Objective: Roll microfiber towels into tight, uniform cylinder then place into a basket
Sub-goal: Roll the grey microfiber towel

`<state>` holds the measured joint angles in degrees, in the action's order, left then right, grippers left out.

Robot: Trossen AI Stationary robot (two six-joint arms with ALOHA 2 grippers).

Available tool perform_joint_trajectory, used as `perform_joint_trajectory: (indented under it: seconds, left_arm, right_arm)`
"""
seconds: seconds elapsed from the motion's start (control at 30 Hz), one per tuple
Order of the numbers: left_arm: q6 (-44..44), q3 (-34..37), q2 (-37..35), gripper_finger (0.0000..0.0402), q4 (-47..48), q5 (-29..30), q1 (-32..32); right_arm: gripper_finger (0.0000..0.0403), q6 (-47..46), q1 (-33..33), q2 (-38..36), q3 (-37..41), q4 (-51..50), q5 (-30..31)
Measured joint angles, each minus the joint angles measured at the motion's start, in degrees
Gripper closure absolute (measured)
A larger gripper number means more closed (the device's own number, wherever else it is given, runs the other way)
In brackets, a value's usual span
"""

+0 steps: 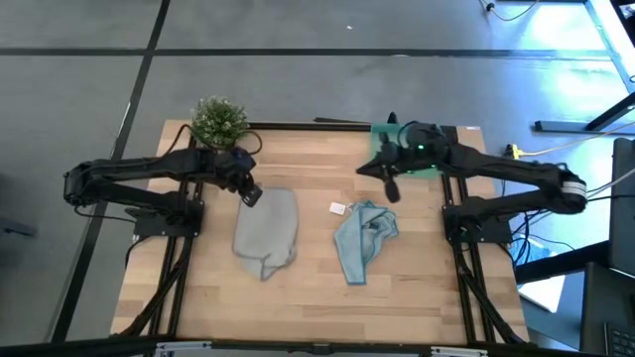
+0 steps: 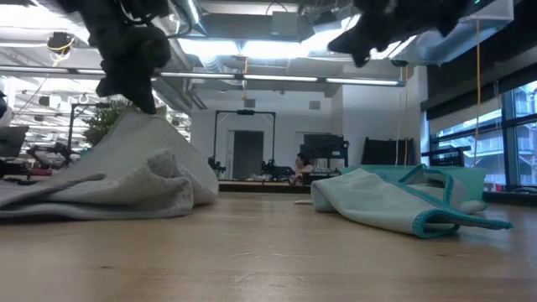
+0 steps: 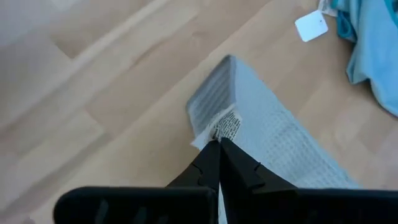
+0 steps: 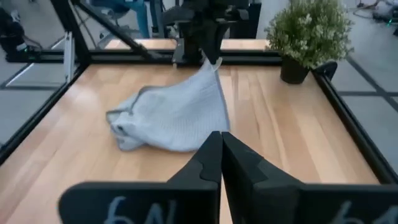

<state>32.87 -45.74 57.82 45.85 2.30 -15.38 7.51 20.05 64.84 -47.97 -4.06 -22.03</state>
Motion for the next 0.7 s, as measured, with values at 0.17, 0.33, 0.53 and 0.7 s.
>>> perform_joint_trajectory:
  seconds: [0.17, 0.33, 0.53, 0.7]
  left_arm:
    - [-4.16, -1.67, 0.0, 0.0401, 0.06, 0.12, 0.0]
    - [-8.4, -2.31, 0.0, 0.0401, -0.49, 0.12, 0.0]
    - [-13.19, -2.31, 0.0, 0.0401, -1.21, 0.09, 0.07]
    - [-15.72, -2.31, 0.0, 0.0402, -6.82, 0.01, 0.06]
  right_arm:
    - [0.038, -1.19, 0.0, 7.06, 0.0, 9.99, -0.08]
    - [0.0369, -1.22, -0.02, 13.97, 0.0, 19.99, -0.08]
    - [0.0337, -1.43, -0.47, 22.59, -0.02, 32.3, -0.08]
    - [0.0305, -4.4, -0.81, 29.42, -3.7, 35.21, -1.32]
